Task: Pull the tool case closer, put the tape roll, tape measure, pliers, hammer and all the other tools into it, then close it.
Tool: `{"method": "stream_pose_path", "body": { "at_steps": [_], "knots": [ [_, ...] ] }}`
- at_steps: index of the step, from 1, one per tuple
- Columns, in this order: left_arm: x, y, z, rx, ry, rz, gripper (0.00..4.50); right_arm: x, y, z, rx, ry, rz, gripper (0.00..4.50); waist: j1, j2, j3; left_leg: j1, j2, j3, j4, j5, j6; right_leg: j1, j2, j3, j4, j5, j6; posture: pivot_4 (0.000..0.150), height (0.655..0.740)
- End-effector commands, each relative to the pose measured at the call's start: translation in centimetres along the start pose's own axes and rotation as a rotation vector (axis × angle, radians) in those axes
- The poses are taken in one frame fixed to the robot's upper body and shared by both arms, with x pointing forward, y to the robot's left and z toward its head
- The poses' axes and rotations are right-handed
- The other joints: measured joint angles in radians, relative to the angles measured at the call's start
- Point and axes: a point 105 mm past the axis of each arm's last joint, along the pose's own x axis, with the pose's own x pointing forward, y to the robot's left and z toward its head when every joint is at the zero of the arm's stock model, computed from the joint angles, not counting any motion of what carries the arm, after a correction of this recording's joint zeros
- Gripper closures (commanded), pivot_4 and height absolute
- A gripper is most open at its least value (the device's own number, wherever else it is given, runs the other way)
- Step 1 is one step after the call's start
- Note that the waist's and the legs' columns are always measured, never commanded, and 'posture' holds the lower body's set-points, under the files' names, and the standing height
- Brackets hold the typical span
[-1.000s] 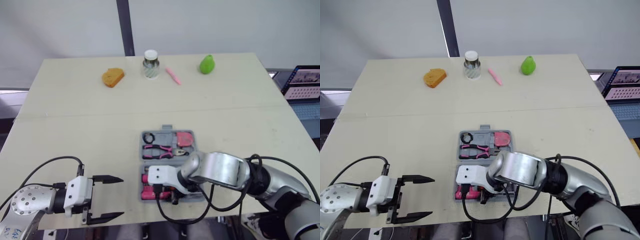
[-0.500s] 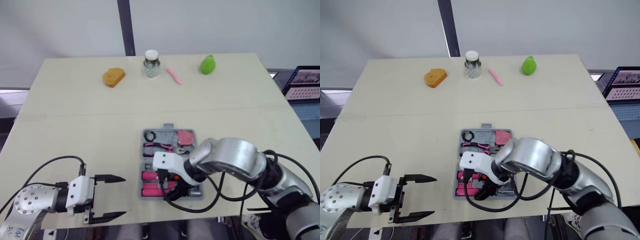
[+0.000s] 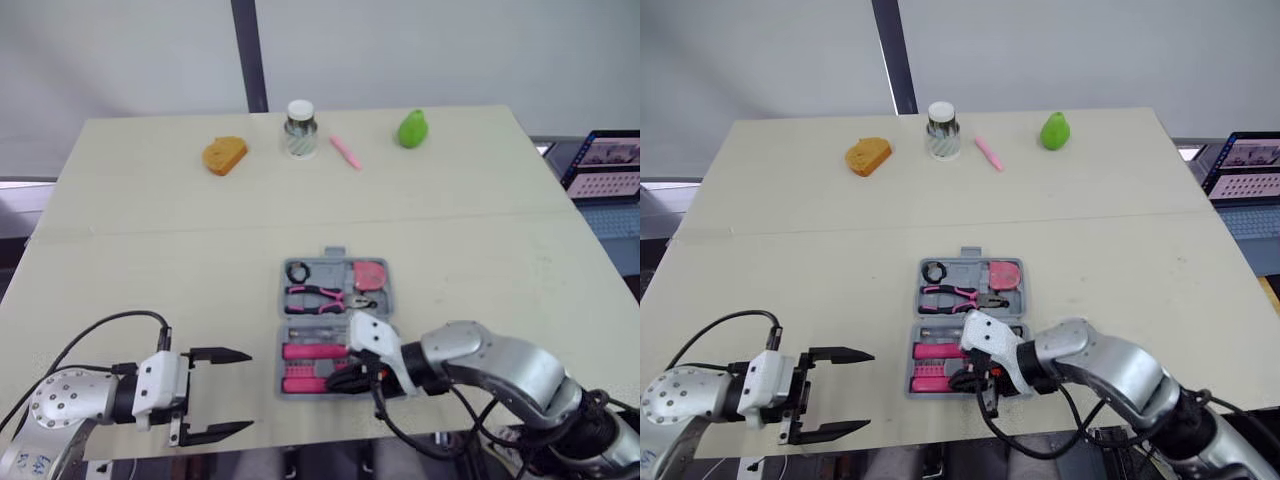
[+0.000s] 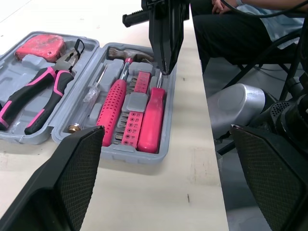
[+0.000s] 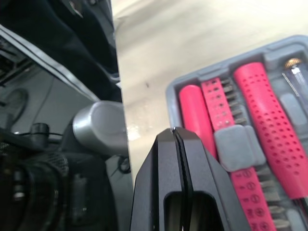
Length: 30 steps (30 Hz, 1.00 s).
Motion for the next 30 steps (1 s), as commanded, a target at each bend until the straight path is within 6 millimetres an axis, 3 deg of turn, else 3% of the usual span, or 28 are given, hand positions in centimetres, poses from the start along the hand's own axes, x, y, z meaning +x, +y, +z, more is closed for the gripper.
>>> {"method": "stream_pose_path", "body": {
  "at_steps": [1,10,30],
  "knots": [
    [-0.2,-0.2,-0.2,0.008,0.002,0.015,0.00,0.3,-0.1,-0.2,-0.065,-0.048,0.014,4.49,0.000,0.000,0.000,0.000,0.000,0.000,0.000,0.000,0.000,0.000,0.000,0.000,0.000,0.000,0.000,0.150,0.6950],
    [-0.5,-0.5,-0.5,0.011,0.013,0.029,0.00,1.1,0.2,-1.1,-0.076,-0.117,0.043,4.49,0.003,0.000,0.000,0.000,0.000,0.000,0.000,0.000,0.000,0.001,0.000,0.000,0.000,0.000,0.000,0.150,0.6950],
    [-0.5,-0.2,0.0,0.021,0.026,0.023,0.00,1.9,-0.5,-3.6,-0.048,-0.088,0.007,4.49,0.004,-0.001,-0.001,0.000,0.000,-0.001,0.001,0.000,0.000,0.001,0.000,0.000,0.000,0.000,0.000,0.150,0.6950]
  ]
}}
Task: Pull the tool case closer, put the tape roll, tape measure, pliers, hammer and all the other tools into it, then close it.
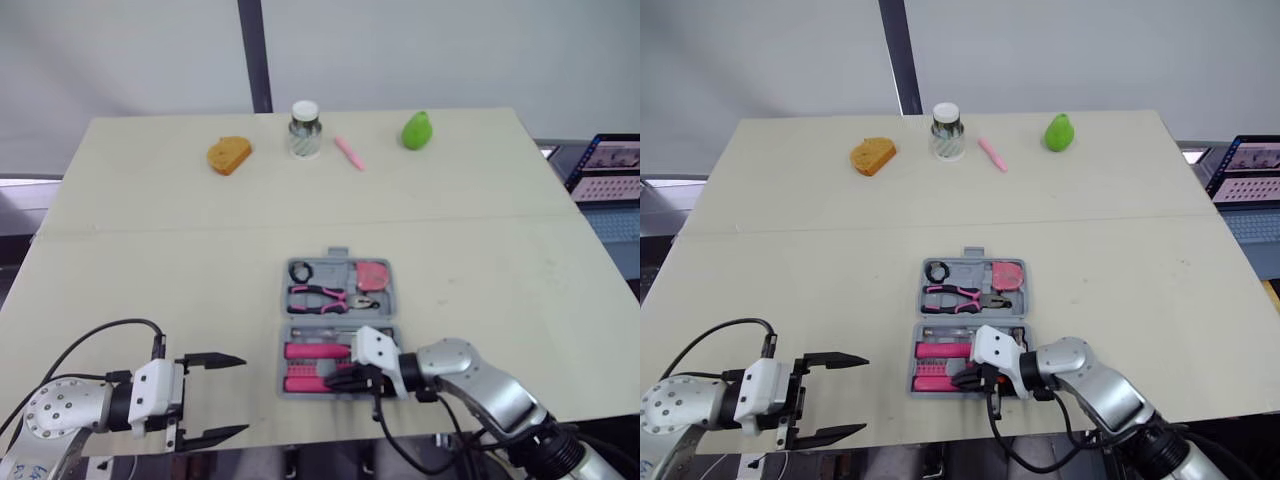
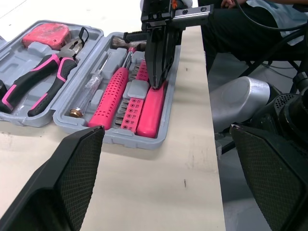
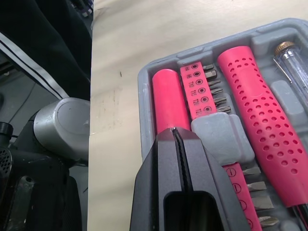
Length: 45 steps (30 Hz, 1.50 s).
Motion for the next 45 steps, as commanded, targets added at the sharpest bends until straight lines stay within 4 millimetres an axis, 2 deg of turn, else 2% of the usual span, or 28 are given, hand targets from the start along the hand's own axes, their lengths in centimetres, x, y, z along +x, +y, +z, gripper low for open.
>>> {"method": "stream_pose_path", "body": {
  "at_steps": [1,10,23,35,40,45],
  "knots": [
    [0.0,0.1,0.9,0.029,-0.002,0.001,0.00,0.1,0.4,-0.4,0.009,-0.001,0.013,4.49,0.000,-0.001,0.000,0.000,0.000,0.000,0.000,0.000,0.000,0.000,0.000,0.000,0.000,0.000,0.000,0.150,0.6950],
    [0.2,0.3,1.4,0.030,0.000,-0.009,0.00,0.2,0.6,-1.7,0.035,0.019,0.003,4.49,0.000,-0.002,-0.001,0.001,0.000,0.000,0.000,0.000,0.000,0.001,0.000,0.000,0.000,0.000,0.000,0.150,0.6950],
    [0.4,0.6,2.1,0.033,0.001,-0.006,0.00,0.5,1.0,-4.5,0.103,0.065,0.000,4.49,0.008,-0.006,-0.006,0.003,0.000,-0.001,0.000,0.000,0.000,0.003,0.000,0.000,0.000,0.000,0.000,0.150,0.6950],
    [-0.1,0.7,1.9,0.037,0.018,0.002,0.00,0.9,1.4,-6.6,0.146,0.096,-0.003,4.49,0.015,-0.008,-0.009,0.019,0.002,-0.001,-0.005,-0.003,-0.004,0.016,0.001,0.000,-0.002,-0.002,-0.003,0.150,0.6950],
    [0.0,0.8,1.8,0.041,0.013,0.000,0.00,0.5,1.0,-5.9,0.125,0.076,-0.018,4.49,0.016,-0.007,-0.010,0.019,0.002,-0.001,-0.005,-0.003,-0.004,0.016,0.001,0.000,-0.002,-0.002,-0.004,0.150,0.6950],
    [0.6,1.8,1.9,0.022,-0.032,0.036,0.00,-0.7,0.2,-2.2,0.047,0.005,-0.048,4.49,0.019,-0.006,-0.009,0.019,0.002,-0.001,-0.005,-0.003,-0.004,0.016,0.000,0.000,-0.002,-0.002,-0.004,0.150,0.6950]
  ]
}}
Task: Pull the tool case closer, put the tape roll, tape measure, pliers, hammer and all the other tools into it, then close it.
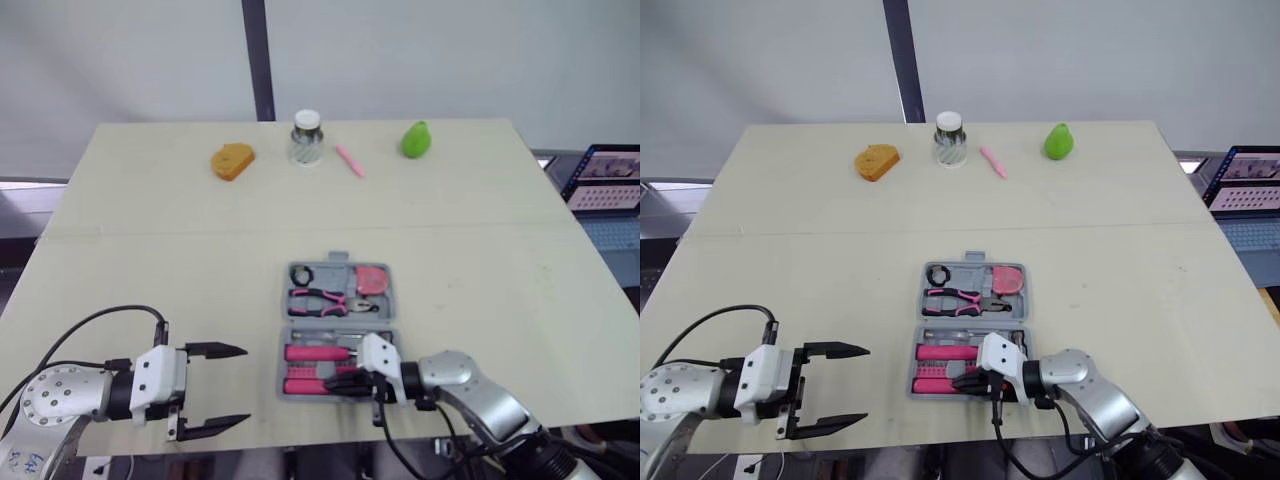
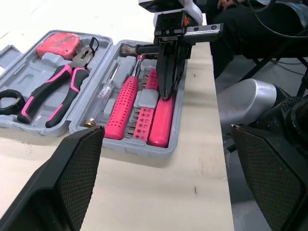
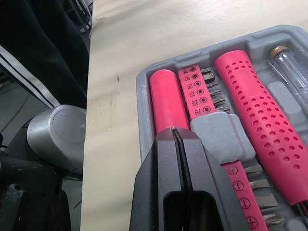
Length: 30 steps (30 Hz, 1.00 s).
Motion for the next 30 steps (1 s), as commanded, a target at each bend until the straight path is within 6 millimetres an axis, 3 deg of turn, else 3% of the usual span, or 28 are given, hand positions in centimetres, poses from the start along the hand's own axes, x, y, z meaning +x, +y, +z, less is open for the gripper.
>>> {"method": "stream_pose_path", "body": {
  "at_steps": [1,4,7,13,17,23,30],
  "knots": [
    [0.6,0.5,0.3,-0.006,-0.045,0.017,0.00,-1.3,-0.1,0.6,0.010,0.039,-0.030,4.49,0.003,0.001,0.000,0.000,0.000,0.000,0.000,0.000,0.000,0.000,0.000,0.000,0.000,0.000,0.000,0.150,0.6950],
    [1.2,1.3,0.5,-0.022,-0.070,0.052,0.00,-2.9,-0.2,3.6,-0.010,-0.010,-0.052,4.49,0.003,0.002,0.002,-0.002,-0.001,0.000,0.000,0.000,0.001,-0.001,-0.001,0.000,0.000,0.000,0.000,0.150,0.6950],
    [1.5,2.2,0.6,-0.033,-0.077,0.086,0.00,-4.9,0.0,5.1,-0.005,-0.016,-0.083,4.49,0.003,0.002,0.002,-0.003,0.000,-0.001,0.000,0.000,0.001,-0.002,-0.001,0.000,0.000,0.000,0.000,0.150,0.6950],
    [1.1,3.5,0.1,-0.059,-0.066,0.175,0.00,-9.7,-0.2,4.1,0.102,0.047,-0.231,4.49,0.008,0.002,0.002,-0.003,-0.001,-0.001,-0.001,0.000,0.001,-0.001,-0.001,-0.001,-0.001,0.000,0.000,0.150,0.6950],
    [0.2,2.9,-0.9,-0.091,-0.043,0.186,0.00,-12.5,0.4,1.8,0.211,0.101,-0.323,3.24,0.009,0.002,0.002,-0.003,-0.001,-0.001,-0.001,0.000,0.002,0.000,-0.001,-0.001,-0.004,0.000,0.000,0.150,0.6950],
    [-0.7,2.2,-1.4,-0.109,-0.023,0.214,0.00,-14.3,1.8,-0.5,0.300,0.125,-0.388,0.14,0.009,0.002,0.002,-0.003,0.000,-0.001,-0.001,0.001,0.002,0.000,-0.001,0.000,-0.006,0.000,0.000,0.150,0.6950],
    [-1.9,1.0,-2.6,-0.141,0.006,0.283,0.00,-15.3,3.2,-1.4,0.345,0.119,-0.426,0.05,0.018,0.002,0.002,-0.003,0.000,-0.001,-0.002,0.000,0.001,0.000,-0.002,0.002,-0.008,0.000,0.000,0.150,0.6950]
  ]
}}
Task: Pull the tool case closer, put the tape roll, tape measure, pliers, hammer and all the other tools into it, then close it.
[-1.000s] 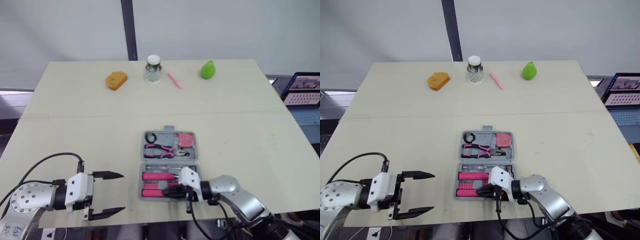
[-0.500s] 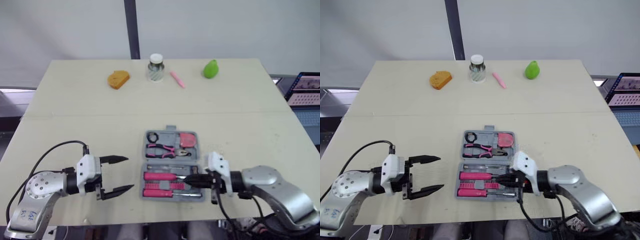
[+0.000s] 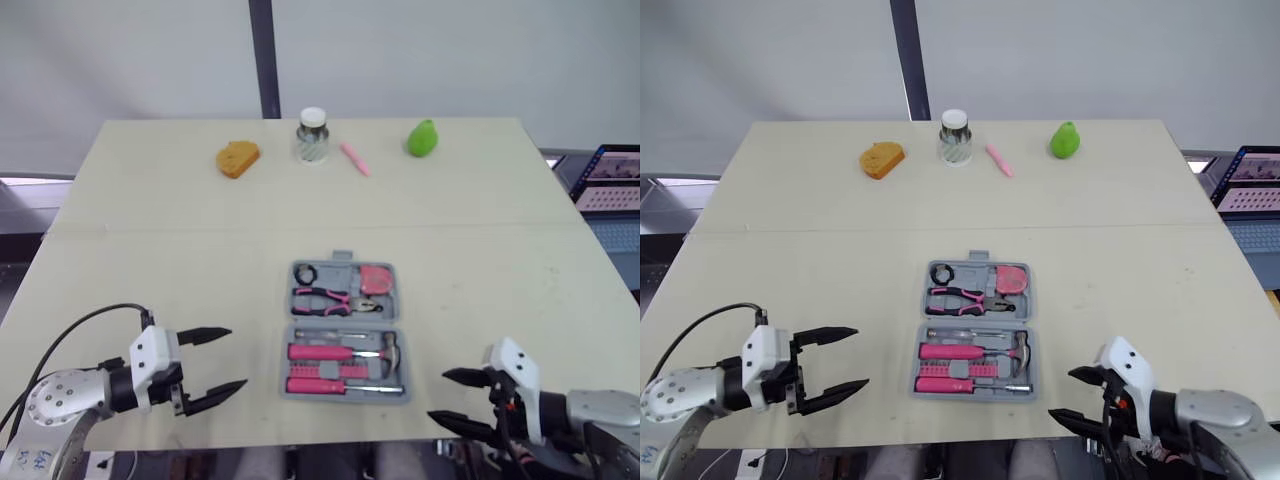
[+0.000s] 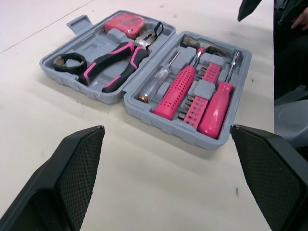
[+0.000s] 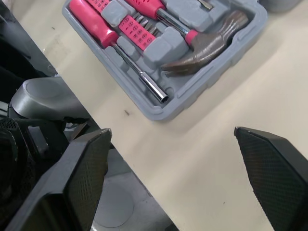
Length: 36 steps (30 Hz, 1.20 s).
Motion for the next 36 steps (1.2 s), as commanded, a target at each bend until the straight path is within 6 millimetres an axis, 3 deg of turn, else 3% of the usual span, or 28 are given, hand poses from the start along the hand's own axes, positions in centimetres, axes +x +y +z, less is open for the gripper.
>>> {"method": "stream_pose_path", "body": {
  "at_steps": [1,5,9,12,19,30,36],
  "knots": [
    [-0.5,-0.2,-0.1,0.020,-0.005,0.046,0.00,-0.7,0.2,0.6,-0.030,-0.038,-0.006,0.05,0.005,0.000,0.000,0.000,0.000,0.000,0.000,0.000,0.000,0.000,0.000,0.000,0.000,0.000,0.000,0.150,0.6950],
    [-0.4,-0.4,-0.7,0.009,-0.002,0.058,0.00,-1.0,-0.1,0.4,-0.017,-0.028,-0.015,0.05,0.012,0.000,0.000,0.000,0.000,0.000,0.000,0.000,0.000,0.000,-0.001,0.001,-0.002,0.000,0.000,0.150,0.6950],
    [0.0,1.3,-0.9,-0.026,-0.006,0.142,0.00,-1.3,-1.4,0.6,-0.019,-0.010,-0.052,0.05,0.016,0.000,0.000,0.000,0.000,0.000,0.000,0.000,-0.001,0.000,-0.003,0.002,-0.002,0.000,0.000,0.150,0.6950],
    [1.0,2.7,-0.4,-0.050,-0.032,0.153,0.88,-1.4,-3.2,1.9,-0.044,-0.034,-0.094,0.92,0.014,0.000,0.000,0.000,0.000,0.000,0.000,0.000,0.000,0.000,-0.001,0.001,-0.001,0.000,0.000,0.150,0.6950],
    [3.3,4.4,-1.4,-0.060,0.032,0.110,4.49,-0.1,-6.1,3.2,-0.088,-0.015,-0.127,4.49,0.010,0.001,0.000,0.000,0.000,0.001,-0.001,0.000,0.000,-0.001,0.002,-0.004,0.003,0.000,0.000,0.150,0.6950],
    [7.7,4.8,-2.3,-0.086,0.091,-0.010,4.49,3.5,-8.9,3.7,-0.102,0.067,-0.151,4.49,0.010,0.001,0.001,-0.001,-0.001,0.002,0.000,0.003,0.001,-0.002,0.001,-0.004,0.005,0.000,0.001,0.150,0.6950],
    [10.2,5.0,-2.4,-0.090,0.099,-0.040,4.49,5.1,-9.1,4.6,-0.128,0.070,-0.136,4.49,0.010,0.001,0.001,-0.001,-0.001,0.002,0.000,0.004,0.001,-0.002,0.001,-0.004,0.006,0.001,0.001,0.150,0.6950]
  ]
}}
